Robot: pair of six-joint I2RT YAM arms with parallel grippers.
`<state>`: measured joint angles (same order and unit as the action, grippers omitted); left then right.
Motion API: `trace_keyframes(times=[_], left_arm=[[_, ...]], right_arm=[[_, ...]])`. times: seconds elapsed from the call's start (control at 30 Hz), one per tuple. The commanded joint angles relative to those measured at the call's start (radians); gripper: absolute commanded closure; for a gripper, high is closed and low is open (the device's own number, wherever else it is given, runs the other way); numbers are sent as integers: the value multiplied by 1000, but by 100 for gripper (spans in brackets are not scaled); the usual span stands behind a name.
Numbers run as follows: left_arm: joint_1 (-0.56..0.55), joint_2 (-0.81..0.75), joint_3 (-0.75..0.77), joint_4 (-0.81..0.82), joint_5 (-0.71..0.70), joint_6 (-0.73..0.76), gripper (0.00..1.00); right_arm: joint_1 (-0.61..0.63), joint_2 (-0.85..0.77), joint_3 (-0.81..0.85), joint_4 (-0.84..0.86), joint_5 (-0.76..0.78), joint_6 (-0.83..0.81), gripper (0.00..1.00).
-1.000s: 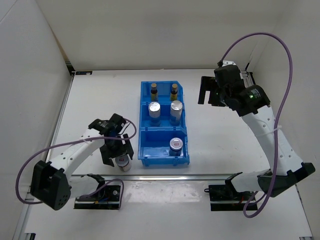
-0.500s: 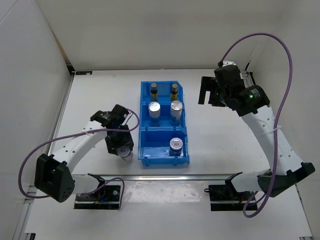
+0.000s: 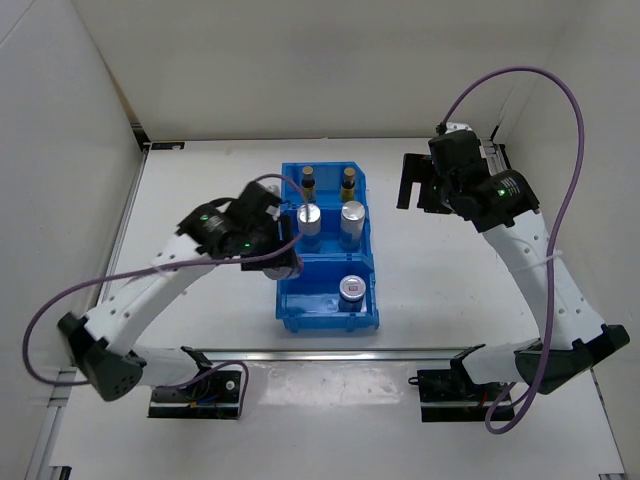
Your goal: Organize the condiment bottles
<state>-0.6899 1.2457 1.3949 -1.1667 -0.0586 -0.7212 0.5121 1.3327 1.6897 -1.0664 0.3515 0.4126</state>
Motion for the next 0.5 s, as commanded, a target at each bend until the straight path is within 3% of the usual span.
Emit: trace_keyframes(times=[0.0,0.23,0.47], left_arm=[[-77,109,-1,78,30,65,89],[-117,245,0,91,-4,101,89],[-117,389,19,102,34,124,83]], right_arm=[[-3,-12,1,34,-3,0,1],[-12,-12,10,34,6,0,1],[-12,-3,10,34,-3,0,1]])
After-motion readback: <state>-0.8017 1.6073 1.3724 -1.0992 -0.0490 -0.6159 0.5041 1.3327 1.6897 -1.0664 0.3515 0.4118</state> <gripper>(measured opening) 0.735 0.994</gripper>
